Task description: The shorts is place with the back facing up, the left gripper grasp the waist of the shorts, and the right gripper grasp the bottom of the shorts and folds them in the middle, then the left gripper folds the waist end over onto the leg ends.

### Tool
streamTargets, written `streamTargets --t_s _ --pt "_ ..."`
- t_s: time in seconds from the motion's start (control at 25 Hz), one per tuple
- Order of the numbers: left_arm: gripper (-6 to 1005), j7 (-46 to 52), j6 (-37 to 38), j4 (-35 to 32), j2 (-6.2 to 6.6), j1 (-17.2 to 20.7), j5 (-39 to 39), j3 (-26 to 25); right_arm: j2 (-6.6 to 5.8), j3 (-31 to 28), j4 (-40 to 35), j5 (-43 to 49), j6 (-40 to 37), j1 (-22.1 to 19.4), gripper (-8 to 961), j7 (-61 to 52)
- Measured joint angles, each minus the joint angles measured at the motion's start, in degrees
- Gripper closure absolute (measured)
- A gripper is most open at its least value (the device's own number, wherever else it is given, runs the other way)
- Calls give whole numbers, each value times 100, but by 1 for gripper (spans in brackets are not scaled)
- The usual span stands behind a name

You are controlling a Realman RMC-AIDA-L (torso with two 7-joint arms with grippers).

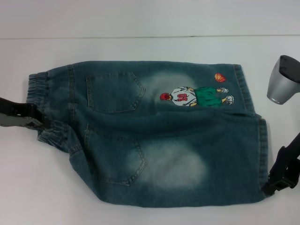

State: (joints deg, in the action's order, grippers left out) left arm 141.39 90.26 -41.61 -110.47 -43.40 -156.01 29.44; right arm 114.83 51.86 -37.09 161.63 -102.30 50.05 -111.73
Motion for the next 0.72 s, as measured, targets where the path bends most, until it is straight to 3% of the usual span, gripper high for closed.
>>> streamTargets --t_s 0.04,0.2,0.36,0.4,0.56,0.72 --pt "948 2 1 -3 2 0 0 0 -9 -4 0 0 0 -10 938 9" --pt "949 72 7 -27 52 33 0 -62 -103 -350 1 -32 5 -54 941 41" --pt "949 91 5 -33 143 101 -1 -455 -319 -1291 20 -342 43 -185 944 138" --pt "949 82 6 -33 159 124 0 -584 -420 -1598 32 -699 88 -327 945 184" --pt "949 56 -41 -33 188 195 7 -957 -526 -1815 74 -1403 274 -619 945 211" --pt "948 42 -192 -33 201 288 241 -1191 -554 -1932 131 -2118 768 -946 944 205"
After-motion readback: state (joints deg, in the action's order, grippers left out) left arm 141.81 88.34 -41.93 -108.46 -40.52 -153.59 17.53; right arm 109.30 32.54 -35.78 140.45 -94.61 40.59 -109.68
